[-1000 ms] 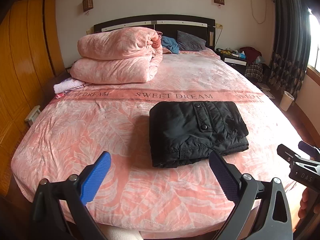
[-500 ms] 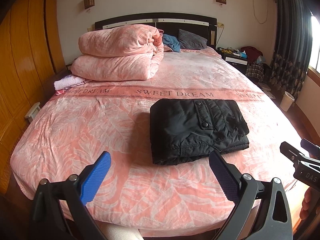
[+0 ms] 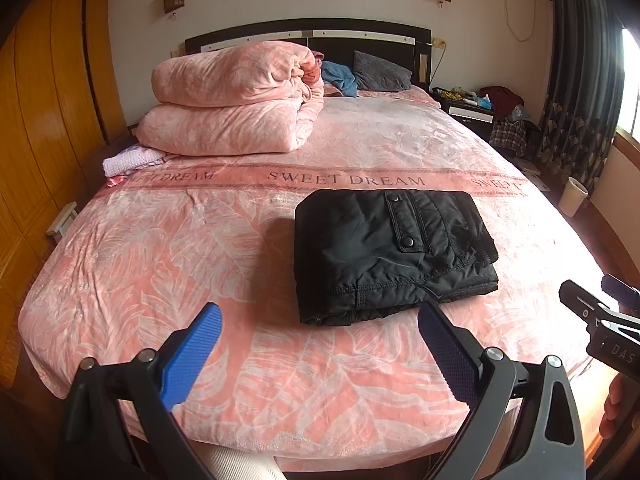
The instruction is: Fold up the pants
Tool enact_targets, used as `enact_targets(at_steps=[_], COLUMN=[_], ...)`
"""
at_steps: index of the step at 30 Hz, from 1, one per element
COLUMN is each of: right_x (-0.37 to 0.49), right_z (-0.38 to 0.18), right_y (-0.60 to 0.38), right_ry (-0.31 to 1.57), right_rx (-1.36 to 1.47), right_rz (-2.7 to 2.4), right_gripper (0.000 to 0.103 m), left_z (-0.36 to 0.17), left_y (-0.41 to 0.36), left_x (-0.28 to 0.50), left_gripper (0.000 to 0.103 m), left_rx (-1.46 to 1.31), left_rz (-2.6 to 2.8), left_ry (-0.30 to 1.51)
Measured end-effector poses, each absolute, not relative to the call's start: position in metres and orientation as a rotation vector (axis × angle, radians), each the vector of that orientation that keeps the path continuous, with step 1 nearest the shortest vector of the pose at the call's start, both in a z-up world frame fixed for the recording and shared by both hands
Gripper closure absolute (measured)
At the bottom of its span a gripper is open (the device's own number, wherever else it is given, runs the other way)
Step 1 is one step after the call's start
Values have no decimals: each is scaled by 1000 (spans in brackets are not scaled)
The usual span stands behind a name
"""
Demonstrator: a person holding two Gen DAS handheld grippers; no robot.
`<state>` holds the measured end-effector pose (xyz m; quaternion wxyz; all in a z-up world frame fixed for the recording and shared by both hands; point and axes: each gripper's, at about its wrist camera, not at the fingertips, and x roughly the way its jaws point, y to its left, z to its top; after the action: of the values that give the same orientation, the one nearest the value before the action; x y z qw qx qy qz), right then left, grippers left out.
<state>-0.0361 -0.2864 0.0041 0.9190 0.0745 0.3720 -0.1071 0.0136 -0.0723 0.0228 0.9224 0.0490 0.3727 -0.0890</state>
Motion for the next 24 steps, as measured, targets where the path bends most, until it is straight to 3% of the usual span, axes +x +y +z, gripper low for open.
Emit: enact_targets(at_steps=[24], right_x=[-31], right_z=[-3], right_y=[-290], right_ry=[782], right_rx=[145], right_rz=[-213], right_gripper=[3], left_z=[22], left_y=[-77], left_x=[18], left_gripper=[4], left_rx=[109], left_rz=[-196], left_ry=[775])
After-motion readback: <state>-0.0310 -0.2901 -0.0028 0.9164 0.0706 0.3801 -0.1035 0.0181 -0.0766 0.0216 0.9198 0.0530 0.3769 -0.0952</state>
